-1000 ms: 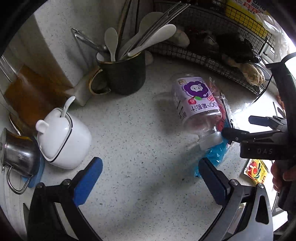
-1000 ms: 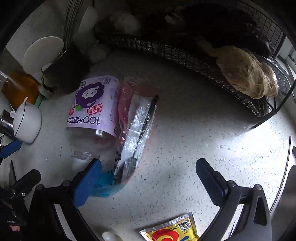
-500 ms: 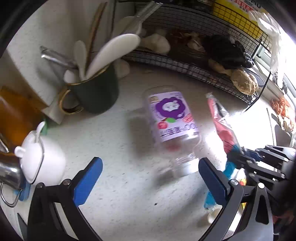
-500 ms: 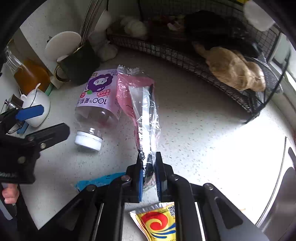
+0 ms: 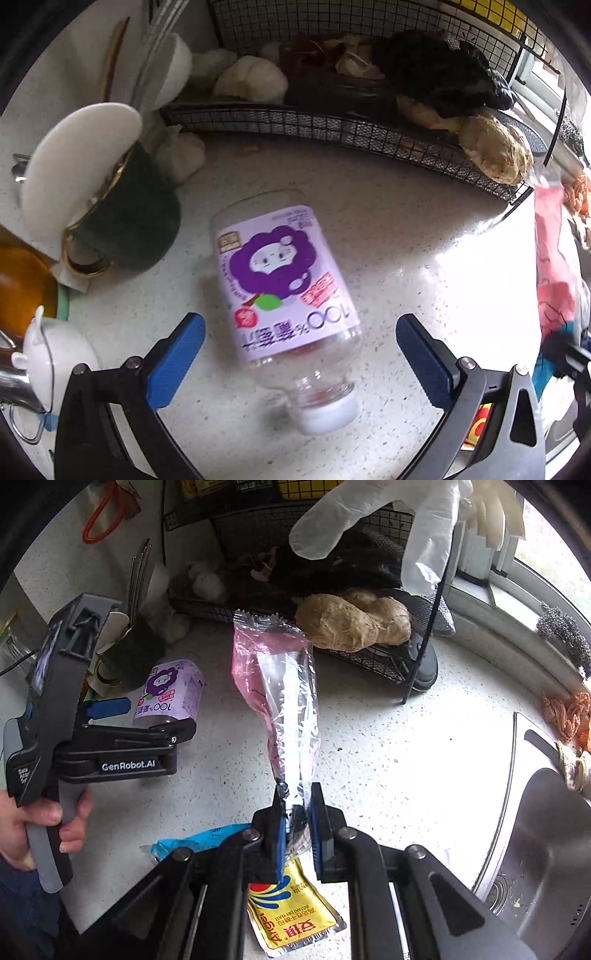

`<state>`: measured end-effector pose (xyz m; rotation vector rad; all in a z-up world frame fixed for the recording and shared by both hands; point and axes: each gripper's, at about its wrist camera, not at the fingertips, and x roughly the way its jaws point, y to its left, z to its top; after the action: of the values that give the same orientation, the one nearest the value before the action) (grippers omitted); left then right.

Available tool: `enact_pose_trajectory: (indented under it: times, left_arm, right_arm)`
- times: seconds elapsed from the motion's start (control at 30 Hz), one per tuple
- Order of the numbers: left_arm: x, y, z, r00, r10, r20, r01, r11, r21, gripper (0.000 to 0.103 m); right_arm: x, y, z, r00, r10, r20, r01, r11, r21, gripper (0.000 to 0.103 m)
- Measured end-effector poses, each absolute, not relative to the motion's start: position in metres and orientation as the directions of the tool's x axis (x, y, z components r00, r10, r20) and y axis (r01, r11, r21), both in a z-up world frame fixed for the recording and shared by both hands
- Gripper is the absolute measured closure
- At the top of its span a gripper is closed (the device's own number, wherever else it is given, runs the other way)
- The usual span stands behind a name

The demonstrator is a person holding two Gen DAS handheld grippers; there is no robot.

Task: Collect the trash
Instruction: 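Grasp the purple-label juice bottle with the left gripper while the right gripper holds the bag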

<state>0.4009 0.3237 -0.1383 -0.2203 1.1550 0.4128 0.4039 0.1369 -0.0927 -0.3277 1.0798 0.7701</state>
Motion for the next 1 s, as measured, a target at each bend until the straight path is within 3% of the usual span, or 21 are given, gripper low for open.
enact_pose_trajectory:
  times: [0.17,0.23,0.53,1.0]
  left_arm:
    - [0.410,0.331,-0.152,0.309,0.185,-0.933,-0.463,0.886,0.022,0.018]
    - [0.412,0.334,-0.158,0.292,0.175,-0.940,-0.466,0.884,0.019,0.031]
    - [0.384,0.322,-0.153,0.343,0.168,-0.924,-0.453,0.891,-0.006,0.033]
    - [0.323,0.233,-0.075,0.462,0.120,-0.879,-0.315,0.948,-0.036,0.033]
  right_arm:
    - [0.405,0.130,-0.096,0.249,0.380,-0.891,-0.691,0.714,0.111,0.093]
    - [0.407,0.132,-0.099,0.245,0.378,-0.893,-0.688,0.717,0.115,0.093]
    - [0.399,0.117,-0.095,0.239,0.377,-0.895,-0.682,0.721,0.121,0.093]
    - [0.362,0.055,-0.067,0.271,0.399,-0.876,-0.645,0.751,0.143,0.093]
